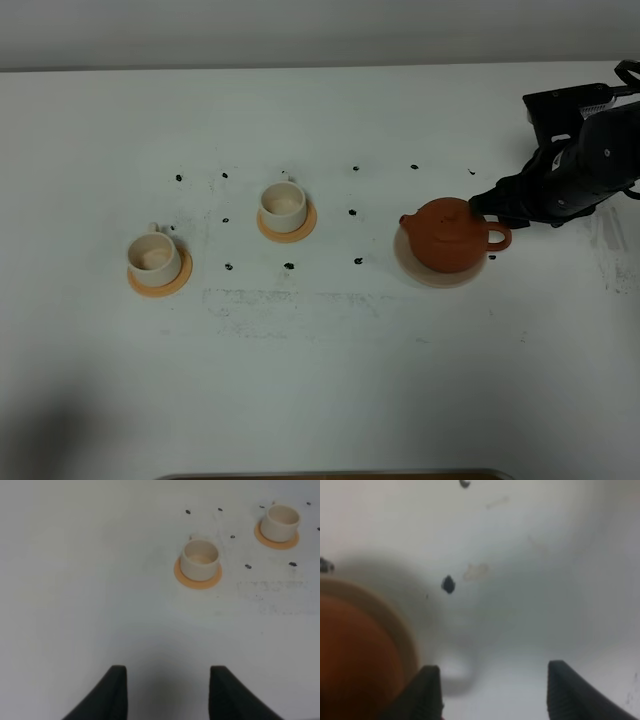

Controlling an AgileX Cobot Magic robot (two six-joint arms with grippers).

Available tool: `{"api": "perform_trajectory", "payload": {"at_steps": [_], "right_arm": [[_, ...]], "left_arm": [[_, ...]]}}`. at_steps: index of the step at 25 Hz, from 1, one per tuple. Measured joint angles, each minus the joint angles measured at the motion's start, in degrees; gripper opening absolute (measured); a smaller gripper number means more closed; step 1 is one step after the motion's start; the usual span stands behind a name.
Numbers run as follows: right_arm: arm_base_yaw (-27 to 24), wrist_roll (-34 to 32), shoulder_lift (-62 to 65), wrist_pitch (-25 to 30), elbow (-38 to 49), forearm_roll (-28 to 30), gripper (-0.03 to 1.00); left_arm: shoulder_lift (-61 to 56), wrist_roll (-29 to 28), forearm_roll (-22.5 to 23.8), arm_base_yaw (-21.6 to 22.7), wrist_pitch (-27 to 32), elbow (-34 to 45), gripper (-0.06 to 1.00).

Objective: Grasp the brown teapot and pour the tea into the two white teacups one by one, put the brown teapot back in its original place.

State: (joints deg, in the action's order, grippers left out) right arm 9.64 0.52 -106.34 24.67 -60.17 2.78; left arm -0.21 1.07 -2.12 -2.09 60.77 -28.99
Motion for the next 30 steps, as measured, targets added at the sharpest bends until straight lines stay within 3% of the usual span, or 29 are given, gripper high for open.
{"api": "perform_trajectory", "payload": {"at_steps": [16, 26, 30], "right_arm": [[0.05, 0.91, 1.77, 5.4, 0.0, -2.14, 0.49], [-0.06, 7.11, 1.88, 7.66, -0.05, -10.7, 0.49], [-0.12, 8.32, 2.02, 7.66, -0.05, -11.59, 0.49]], "left_arm": [[0.0, 0.06, 0.0, 0.0, 0.0, 0.0, 0.41], [0.0, 0.06, 0.0, 0.0, 0.0, 0.0, 0.41], [0.0, 0.06, 0.0, 0.0, 0.0, 0.0, 0.41]]}}
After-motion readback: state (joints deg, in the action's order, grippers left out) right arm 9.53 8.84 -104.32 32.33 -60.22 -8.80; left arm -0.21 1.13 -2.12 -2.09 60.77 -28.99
